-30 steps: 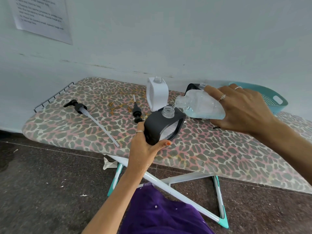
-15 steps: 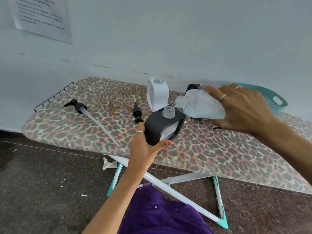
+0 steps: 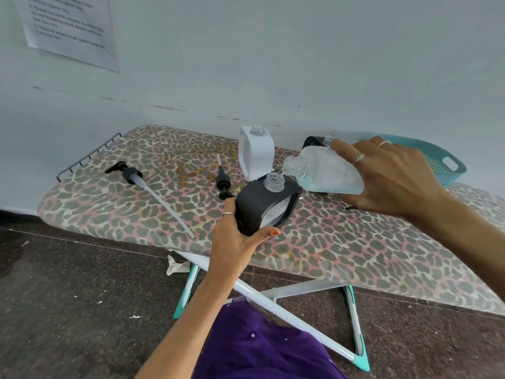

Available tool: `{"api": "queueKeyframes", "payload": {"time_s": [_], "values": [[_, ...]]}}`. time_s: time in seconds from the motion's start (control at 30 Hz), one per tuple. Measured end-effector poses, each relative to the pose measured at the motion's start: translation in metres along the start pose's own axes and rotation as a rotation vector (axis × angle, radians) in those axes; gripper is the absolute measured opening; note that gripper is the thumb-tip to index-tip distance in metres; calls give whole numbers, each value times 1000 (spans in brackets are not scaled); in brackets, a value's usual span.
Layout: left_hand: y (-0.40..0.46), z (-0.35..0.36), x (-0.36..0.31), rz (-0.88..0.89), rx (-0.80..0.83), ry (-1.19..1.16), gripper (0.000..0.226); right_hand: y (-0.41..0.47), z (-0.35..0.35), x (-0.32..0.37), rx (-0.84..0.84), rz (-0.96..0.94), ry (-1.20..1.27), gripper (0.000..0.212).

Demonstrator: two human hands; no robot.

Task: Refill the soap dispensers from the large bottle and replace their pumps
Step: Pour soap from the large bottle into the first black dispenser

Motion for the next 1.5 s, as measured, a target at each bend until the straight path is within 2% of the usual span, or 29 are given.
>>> {"api": "queueKeyframes", "payload": {"time_s": [0.17, 0.73, 1.0, 1.5], "values": [[0, 1, -1, -3, 0, -18, 57, -1, 1, 1, 4, 3, 7, 76], [-1, 0, 3, -38, 3, -30, 69, -1, 4, -1, 19, 6, 5, 76], [0, -1, 0, 12, -1, 0, 58, 0, 3, -1, 15, 2, 16, 78], [0, 0, -1, 25, 3, 0, 60, 2, 1, 0, 21, -29, 30, 78]]}}
Point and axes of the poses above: each hand's wrist, its own y-axis towards the middle knuckle, its own z-axis out of the palm, x = y × z, the point moved 8 cm from there along y, towards the middle knuckle, and after that the axes turned 3 degrees about z, right-handed, at the moved point
